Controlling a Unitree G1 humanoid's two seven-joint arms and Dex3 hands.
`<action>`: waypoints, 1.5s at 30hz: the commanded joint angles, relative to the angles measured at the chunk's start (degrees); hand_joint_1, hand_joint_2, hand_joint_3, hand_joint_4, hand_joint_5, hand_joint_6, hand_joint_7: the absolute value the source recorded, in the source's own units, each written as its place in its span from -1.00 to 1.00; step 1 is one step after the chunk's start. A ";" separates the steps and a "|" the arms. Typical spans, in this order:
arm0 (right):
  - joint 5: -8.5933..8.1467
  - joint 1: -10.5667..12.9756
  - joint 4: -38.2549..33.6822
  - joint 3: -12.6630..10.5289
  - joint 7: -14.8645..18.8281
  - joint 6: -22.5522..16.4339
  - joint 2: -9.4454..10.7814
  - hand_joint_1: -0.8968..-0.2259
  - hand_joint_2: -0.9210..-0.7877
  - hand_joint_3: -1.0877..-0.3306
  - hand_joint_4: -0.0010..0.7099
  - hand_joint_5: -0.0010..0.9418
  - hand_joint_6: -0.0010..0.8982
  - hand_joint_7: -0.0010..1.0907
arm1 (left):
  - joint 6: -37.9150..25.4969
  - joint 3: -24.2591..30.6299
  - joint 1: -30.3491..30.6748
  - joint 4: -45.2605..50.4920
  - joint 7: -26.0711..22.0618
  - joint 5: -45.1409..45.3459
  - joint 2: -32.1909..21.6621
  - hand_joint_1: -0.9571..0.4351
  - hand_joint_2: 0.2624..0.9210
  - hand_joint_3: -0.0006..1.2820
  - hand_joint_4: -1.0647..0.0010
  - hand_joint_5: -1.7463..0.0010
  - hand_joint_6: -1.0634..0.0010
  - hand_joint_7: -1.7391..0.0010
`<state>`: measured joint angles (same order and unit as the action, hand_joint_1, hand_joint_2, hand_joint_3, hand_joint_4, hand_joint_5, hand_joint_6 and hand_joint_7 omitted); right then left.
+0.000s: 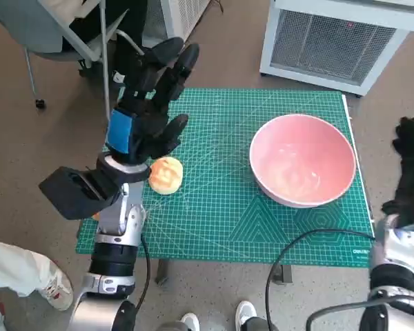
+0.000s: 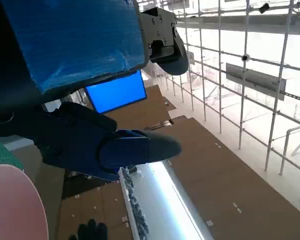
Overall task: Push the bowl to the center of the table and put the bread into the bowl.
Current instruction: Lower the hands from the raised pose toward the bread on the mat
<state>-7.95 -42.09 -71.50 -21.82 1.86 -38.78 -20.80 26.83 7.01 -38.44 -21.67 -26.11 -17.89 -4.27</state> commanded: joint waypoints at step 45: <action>2.21 -11.30 -4.21 4.67 -2.91 14.21 13.41 0.36 -1.00 -0.45 -0.32 -0.98 -0.78 -0.32 | 0.66 1.50 7.92 7.54 6.30 4.43 -4.29 -0.49 1.00 -0.48 0.47 0.99 0.79 0.33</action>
<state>-6.26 -52.87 -74.57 -17.23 -0.51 -26.56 -8.54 27.03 7.93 -31.55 -15.63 -20.37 -13.95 -7.69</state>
